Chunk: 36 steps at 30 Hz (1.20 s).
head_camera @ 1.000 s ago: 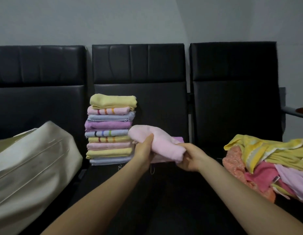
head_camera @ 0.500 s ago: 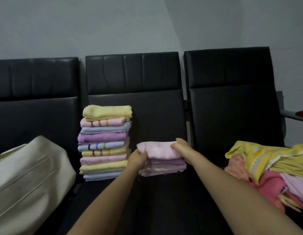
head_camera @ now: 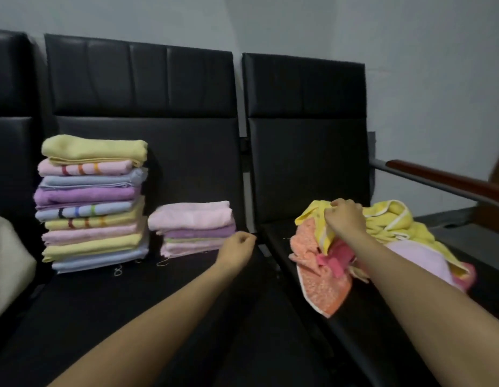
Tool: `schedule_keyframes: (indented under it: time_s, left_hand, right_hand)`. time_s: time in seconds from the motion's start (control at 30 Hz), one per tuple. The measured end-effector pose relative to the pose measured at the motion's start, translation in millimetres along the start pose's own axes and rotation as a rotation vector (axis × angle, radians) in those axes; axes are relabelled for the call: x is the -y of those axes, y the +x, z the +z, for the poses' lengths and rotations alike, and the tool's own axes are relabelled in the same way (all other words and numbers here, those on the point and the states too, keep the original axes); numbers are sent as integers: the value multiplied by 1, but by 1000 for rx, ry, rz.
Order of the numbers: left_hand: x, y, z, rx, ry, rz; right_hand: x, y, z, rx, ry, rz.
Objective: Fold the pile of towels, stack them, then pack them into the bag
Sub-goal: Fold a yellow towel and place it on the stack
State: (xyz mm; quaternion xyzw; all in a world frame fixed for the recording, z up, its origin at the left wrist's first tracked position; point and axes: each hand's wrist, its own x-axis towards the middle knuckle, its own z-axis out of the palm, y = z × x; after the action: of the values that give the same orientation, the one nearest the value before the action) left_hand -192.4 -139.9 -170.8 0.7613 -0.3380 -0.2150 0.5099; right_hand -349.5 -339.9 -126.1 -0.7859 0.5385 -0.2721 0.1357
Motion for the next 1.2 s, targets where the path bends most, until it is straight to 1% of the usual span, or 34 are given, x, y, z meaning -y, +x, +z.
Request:
schedule_keyframes:
  time_s: [0.07, 0.17, 0.23, 0.33, 0.5, 0.53, 0.57, 0.63, 0.67, 0.7, 0.77, 0.83, 0.93, 1.0, 1.07, 1.13, 1.2]
  left_hand:
    - [-1, 5, 35, 85, -43, -23]
    - [-1, 3, 76, 164, -149, -80]
    - [2, 2, 102, 173, -165, -78]
    - [5, 3, 130, 135, -45, -52]
    - [8, 2, 142, 85, -80, -58]
    - [9, 3, 143, 91, -93, -57]
    - [8, 2, 141, 101, -89, -65]
    - [7, 3, 140, 108, -81, -62]
    - [8, 3, 140, 108, -76, -66]
    - [12, 7, 140, 123, -69, -88]
    - [20, 18, 139, 188, -101, -116]
    - [1, 8, 124, 291, -181, -144]
    - [-32, -15, 98, 444, -255, -140]
    - [-50, -20, 80, 418, -309, -149]
    - [-74, -20, 58, 389, -460, -174]
    - [-103, -20, 30, 442, -712, -170]
    - [-137, -30, -6, 500, -945, -110]
  right_hand:
    - [-24, 10, -9, 97, -68, 37]
    - [-42, 17, -9, 312, -56, 61]
    - [-51, 16, 1, 367, -58, 61]
    - [-62, 12, 16, 305, -1, 35]
    - [-76, 13, 27, 172, 205, -1]
    - [-78, 10, 26, 149, 295, 5]
    - [-82, 8, 25, 139, 437, 21]
    - [-81, 1, 11, 159, 791, 109]
    - [-79, -3, 0, 153, 892, 137]
    - [-77, -3, -11, 115, 934, 144]
    - [-68, -2, -39, 13, 889, 127]
    - [-51, 0, -71, -34, 921, 97]
    - [-12, 1, -125, -15, 1014, -7]
    - [26, 0, -159, 3, 1095, -93]
    - [68, 0, -188, 25, 1207, -179]
    - [111, -2, -212, 72, 1351, -271]
    - [155, -10, -233, 137, 1474, -328]
